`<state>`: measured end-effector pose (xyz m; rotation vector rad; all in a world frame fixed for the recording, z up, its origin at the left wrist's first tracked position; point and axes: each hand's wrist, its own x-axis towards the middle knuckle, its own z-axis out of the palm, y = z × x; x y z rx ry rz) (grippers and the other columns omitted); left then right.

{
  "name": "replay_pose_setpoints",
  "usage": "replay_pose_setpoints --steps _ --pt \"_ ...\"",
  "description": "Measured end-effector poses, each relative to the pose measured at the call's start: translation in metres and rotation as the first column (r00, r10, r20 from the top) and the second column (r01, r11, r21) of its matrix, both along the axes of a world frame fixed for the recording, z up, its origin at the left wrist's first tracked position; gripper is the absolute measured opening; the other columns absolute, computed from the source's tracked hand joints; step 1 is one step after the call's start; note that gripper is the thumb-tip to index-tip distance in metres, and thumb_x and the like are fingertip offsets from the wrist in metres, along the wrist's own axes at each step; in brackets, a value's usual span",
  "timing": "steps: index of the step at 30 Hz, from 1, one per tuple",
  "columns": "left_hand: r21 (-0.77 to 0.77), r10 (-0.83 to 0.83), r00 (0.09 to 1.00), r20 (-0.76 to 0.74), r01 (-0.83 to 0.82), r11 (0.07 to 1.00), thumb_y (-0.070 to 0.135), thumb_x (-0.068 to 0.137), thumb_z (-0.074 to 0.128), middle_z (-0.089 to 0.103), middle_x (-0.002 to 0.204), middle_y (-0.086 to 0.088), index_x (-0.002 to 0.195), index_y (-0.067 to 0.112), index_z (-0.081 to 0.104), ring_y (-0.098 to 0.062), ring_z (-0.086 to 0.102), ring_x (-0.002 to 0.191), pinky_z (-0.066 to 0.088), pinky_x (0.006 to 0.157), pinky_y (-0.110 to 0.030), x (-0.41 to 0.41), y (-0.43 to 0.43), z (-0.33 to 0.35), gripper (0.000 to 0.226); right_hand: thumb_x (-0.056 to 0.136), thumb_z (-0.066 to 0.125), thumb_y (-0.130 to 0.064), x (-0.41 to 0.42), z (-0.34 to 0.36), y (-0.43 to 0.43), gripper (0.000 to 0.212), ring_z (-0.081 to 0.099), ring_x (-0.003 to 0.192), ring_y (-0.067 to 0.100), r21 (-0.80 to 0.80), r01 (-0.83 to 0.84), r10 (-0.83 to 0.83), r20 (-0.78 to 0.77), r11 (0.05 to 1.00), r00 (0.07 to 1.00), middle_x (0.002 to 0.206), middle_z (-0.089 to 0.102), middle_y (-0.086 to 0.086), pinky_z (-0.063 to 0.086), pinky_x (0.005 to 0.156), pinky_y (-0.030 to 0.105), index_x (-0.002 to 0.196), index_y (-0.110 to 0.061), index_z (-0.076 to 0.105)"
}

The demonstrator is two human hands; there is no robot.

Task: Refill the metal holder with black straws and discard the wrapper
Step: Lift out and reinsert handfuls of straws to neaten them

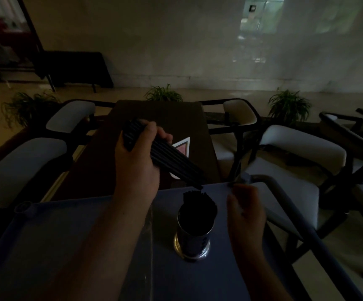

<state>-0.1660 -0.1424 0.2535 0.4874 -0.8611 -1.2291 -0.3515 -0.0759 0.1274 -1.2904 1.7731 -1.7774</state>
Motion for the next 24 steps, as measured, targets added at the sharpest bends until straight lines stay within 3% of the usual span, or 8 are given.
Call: replay_pose_setpoints --steps 3,4,7,10,13,17,20,24 --pt "0.035 -0.031 0.976 -0.216 0.039 0.999 0.015 0.089 0.061 0.062 0.081 -0.002 0.097 0.013 0.056 -0.018 0.065 0.082 0.056 0.087 -0.04 0.001 0.007 0.003 0.009 0.087 0.064 -0.008 0.029 0.033 0.018 0.015 0.066 0.067 0.008 0.044 -0.281 0.274 0.118 0.959 0.954 0.076 0.07 -0.002 0.052 0.059 0.024 0.086 -0.022 0.066" --pt "0.049 -0.038 0.966 -0.255 0.052 0.997 0.017 0.089 0.061 0.062 0.08 -0.001 0.096 0.013 0.057 -0.017 0.066 0.081 0.057 0.083 -0.038 0.002 0.009 0.002 0.009 0.086 0.064 -0.012 0.041 0.043 0.024 0.008 0.068 0.07 0.012 0.065 -0.455 0.429 0.239 0.888 0.871 0.078 0.073 0.001 0.053 0.061 0.026 0.088 -0.017 0.07" --pt "0.093 -0.068 0.945 -0.321 0.103 0.99 0.021 0.082 0.066 0.065 0.078 0.0 0.09 0.014 0.061 -0.015 0.068 0.076 0.057 0.075 -0.034 0.003 0.02 -0.002 0.012 0.085 0.063 -0.02 0.076 0.067 0.03 0.04 0.067 0.103 0.028 -0.109 -0.783 0.669 0.599 0.612 0.44 0.114 0.07 0.02 0.055 0.085 0.038 0.122 -0.004 0.06" --pt "0.146 -0.09 0.922 -0.377 0.156 0.977 0.022 0.078 0.07 0.065 0.078 -0.001 0.093 0.012 0.061 -0.016 0.069 0.076 0.058 0.073 -0.036 0.004 0.03 -0.008 0.02 0.081 0.07 -0.04 0.093 0.087 0.026 0.076 0.056 0.124 0.033 -0.368 -0.744 0.673 0.725 0.557 0.145 0.139 0.053 0.024 0.046 0.101 0.046 0.141 -0.002 0.043" --pt "0.138 -0.146 0.883 -0.445 0.228 0.964 0.019 0.086 0.064 0.064 0.079 -0.003 0.094 0.01 0.059 -0.018 0.069 0.076 0.058 0.071 -0.038 0.007 0.036 -0.013 0.012 0.077 0.072 -0.043 0.1 0.104 0.012 0.079 0.045 0.136 0.033 -0.473 -0.588 0.562 0.826 0.656 -0.039 0.148 0.046 0.021 0.034 0.114 0.047 0.143 -0.009 0.044" --pt "0.17 -0.129 0.893 -0.431 0.221 0.96 0.019 0.085 0.062 0.063 0.082 -0.003 0.103 0.01 0.055 -0.018 0.068 0.081 0.058 0.078 -0.037 0.009 0.043 -0.018 0.021 0.075 0.071 -0.033 0.103 0.117 -0.003 0.029 0.066 0.108 0.024 -0.441 -0.411 0.466 0.884 0.798 -0.043 0.111 0.071 0.011 0.048 0.102 0.04 0.093 -0.011 0.08" --pt "0.224 -0.095 0.883 -0.46 0.218 0.95 0.014 0.084 0.062 0.068 0.081 -0.003 0.098 0.011 0.061 -0.018 0.071 0.082 0.06 0.078 -0.037 0.015 0.047 -0.021 0.014 0.083 0.066 -0.03 0.098 0.115 -0.009 0.023 0.073 0.082 0.017 -0.472 -0.349 0.474 0.876 0.809 -0.087 0.086 0.074 0.005 0.056 0.082 0.033 0.078 -0.011 0.078" --pt "0.35 -0.042 0.874 -0.484 0.238 0.906 0.009 0.074 0.067 0.074 0.08 -0.006 0.088 0.012 0.067 -0.02 0.074 0.081 0.06 0.076 -0.037 0.021 0.053 -0.024 0.014 0.088 0.063 -0.023 0.097 0.114 -0.014 0.017 0.062 0.07 0.015 -0.446 -0.292 0.441 0.893 0.846 -0.088 0.072 0.059 0.002 0.052 0.083 0.033 0.075 -0.012 0.063"
